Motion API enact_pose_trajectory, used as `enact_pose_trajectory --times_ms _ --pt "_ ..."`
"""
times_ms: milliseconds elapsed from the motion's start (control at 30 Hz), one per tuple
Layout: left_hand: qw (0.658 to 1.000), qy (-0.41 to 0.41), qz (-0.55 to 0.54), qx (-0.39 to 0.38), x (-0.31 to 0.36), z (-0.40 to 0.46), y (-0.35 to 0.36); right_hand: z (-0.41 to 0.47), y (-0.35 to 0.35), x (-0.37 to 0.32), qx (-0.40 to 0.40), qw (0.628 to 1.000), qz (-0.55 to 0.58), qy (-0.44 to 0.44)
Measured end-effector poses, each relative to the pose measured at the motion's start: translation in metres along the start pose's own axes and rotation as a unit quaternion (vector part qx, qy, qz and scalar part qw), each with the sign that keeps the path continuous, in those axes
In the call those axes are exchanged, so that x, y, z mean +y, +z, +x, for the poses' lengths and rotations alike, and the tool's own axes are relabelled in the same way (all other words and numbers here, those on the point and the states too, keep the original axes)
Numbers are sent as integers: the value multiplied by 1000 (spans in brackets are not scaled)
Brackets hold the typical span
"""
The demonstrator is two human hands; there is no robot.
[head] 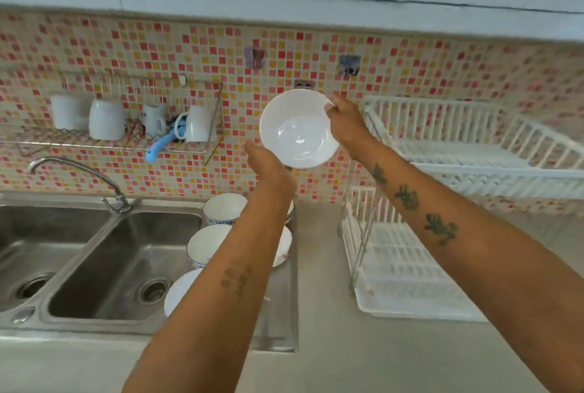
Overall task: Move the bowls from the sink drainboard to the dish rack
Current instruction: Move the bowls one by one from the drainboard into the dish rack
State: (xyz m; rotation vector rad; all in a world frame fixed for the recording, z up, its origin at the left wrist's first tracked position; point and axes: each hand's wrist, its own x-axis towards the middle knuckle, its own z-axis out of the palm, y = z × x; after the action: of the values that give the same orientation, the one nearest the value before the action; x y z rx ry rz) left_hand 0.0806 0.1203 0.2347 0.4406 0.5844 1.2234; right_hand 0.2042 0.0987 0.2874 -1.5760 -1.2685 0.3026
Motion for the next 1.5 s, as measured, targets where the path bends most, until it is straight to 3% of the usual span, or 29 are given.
enact_pose_trajectory --times_ms 233,333,467,567,667,767,967,1133,1500 --pt "963 -91 102 -231 -23 -38 121 1 -138 4 107 994 10 -15" --pt "932 -147 190 -272 -56 -48 158 -2 -191 27 147 988 46 9" --pt "884 -224 224 -342 -97 -46 202 -8 -254 53 162 982 95 12" --pt "864 -223 257 -370 -124 -53 230 -11 -290 76 181 975 124 35" --pt "853 -199 325 -358 -154 -50 250 -12 -322 102 189 974 111 54" --pt "818 -150 422 -360 -180 -38 265 -14 -345 121 169 976 96 103" --pt "716 28 574 -397 -232 -23 282 5 -364 160 110 979 36 168" --pt "587 176 655 -442 -266 -17 283 11 -361 187 106 979 -71 162" --pt "475 250 738 -409 -309 -2 272 29 -369 225 65 974 -144 164"
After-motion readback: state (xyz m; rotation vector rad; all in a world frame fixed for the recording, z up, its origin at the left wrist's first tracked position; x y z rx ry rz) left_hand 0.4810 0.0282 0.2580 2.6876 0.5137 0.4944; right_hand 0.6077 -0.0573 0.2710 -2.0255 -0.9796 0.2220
